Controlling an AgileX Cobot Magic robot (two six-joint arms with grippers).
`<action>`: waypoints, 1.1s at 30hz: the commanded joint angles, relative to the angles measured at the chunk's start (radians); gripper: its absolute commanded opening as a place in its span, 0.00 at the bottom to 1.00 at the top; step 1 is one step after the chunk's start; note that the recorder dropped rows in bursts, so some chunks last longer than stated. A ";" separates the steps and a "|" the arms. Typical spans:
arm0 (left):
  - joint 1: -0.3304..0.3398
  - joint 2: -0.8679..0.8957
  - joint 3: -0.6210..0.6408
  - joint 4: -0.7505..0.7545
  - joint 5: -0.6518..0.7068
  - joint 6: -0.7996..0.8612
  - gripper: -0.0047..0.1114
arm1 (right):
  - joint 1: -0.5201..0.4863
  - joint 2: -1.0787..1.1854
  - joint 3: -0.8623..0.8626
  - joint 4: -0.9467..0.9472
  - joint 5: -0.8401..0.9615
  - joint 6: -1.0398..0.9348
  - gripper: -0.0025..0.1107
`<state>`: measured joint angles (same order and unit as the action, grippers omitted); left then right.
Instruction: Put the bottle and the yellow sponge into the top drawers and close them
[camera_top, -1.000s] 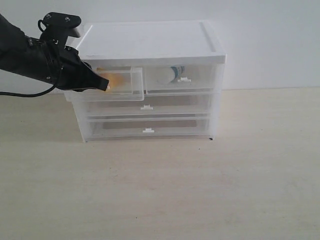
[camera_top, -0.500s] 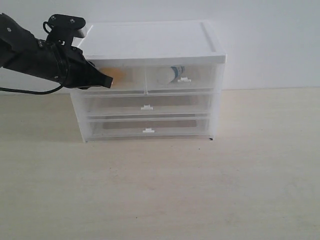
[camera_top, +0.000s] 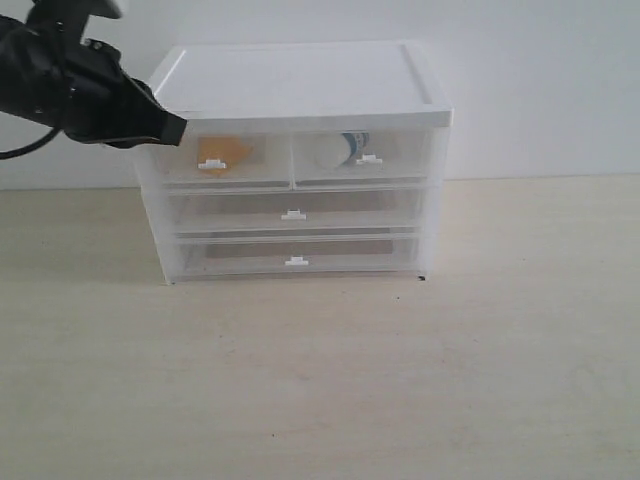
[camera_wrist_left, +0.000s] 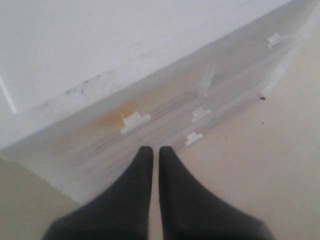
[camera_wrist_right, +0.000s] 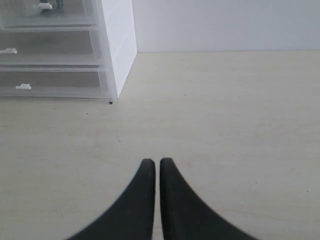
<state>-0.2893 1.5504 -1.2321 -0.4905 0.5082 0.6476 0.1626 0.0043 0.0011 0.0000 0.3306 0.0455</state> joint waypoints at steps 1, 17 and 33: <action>0.001 -0.137 0.100 0.044 -0.037 -0.062 0.08 | -0.003 -0.004 -0.001 -0.006 -0.008 0.000 0.03; 0.001 -0.846 0.604 0.066 -0.218 -0.159 0.08 | -0.003 -0.004 -0.001 -0.006 -0.008 0.000 0.03; 0.001 -1.129 0.903 0.055 -0.373 -0.158 0.08 | -0.003 -0.004 -0.001 -0.006 -0.008 0.000 0.03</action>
<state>-0.2893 0.4244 -0.3519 -0.4431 0.1706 0.4979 0.1626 0.0043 0.0011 0.0000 0.3306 0.0455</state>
